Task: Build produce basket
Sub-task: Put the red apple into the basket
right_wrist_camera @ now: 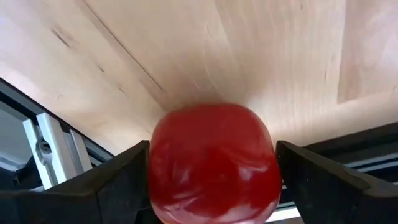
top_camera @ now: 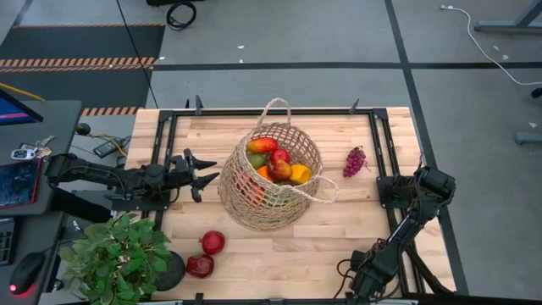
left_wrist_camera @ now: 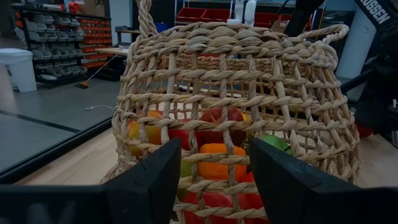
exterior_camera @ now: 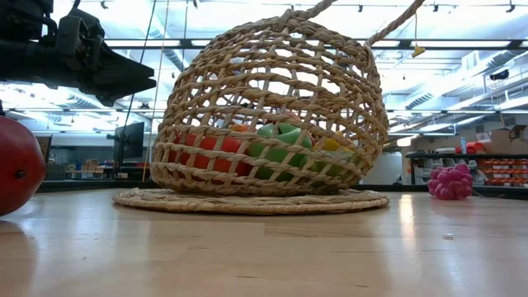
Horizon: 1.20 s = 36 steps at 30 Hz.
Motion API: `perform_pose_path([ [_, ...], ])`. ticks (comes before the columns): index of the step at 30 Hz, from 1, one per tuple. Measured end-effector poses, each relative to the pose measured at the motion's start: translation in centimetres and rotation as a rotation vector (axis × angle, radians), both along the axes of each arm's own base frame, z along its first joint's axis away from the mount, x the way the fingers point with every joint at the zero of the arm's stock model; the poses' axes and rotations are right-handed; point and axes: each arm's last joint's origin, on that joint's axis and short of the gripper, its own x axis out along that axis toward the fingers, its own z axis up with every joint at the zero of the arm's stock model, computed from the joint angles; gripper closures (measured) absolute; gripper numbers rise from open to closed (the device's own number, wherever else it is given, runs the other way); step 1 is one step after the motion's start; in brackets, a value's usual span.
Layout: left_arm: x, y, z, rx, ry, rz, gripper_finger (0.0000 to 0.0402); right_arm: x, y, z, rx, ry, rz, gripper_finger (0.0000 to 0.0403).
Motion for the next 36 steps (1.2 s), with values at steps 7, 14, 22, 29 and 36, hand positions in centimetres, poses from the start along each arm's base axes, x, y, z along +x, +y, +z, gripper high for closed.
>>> perform_pose_path([
  [7,0.0,0.0,0.0,0.000,0.000,0.000,0.0207,0.0,0.0,0.0,-0.001,-0.002,0.001,0.0056],
  [14,0.0,0.0,0.0,0.000,0.000,0.000,0.0207,0.0,0.0,0.0,0.005,-0.004,0.015,0.0111],
  [22,0.0,0.0,0.0,0.000,0.000,0.000,0.0208,0.1,0.0,0.0,0.012,-0.010,0.019,0.0136],
  [29,0.0,0.0,0.0,0.000,-0.001,0.000,0.0205,0.9,0.8,1.3,0.078,-0.014,0.033,0.0121],
  [36,0.0,0.0,0.0,0.000,-0.001,0.000,0.0209,2.5,1.1,3.5,0.058,-0.117,0.070,0.0135],
])
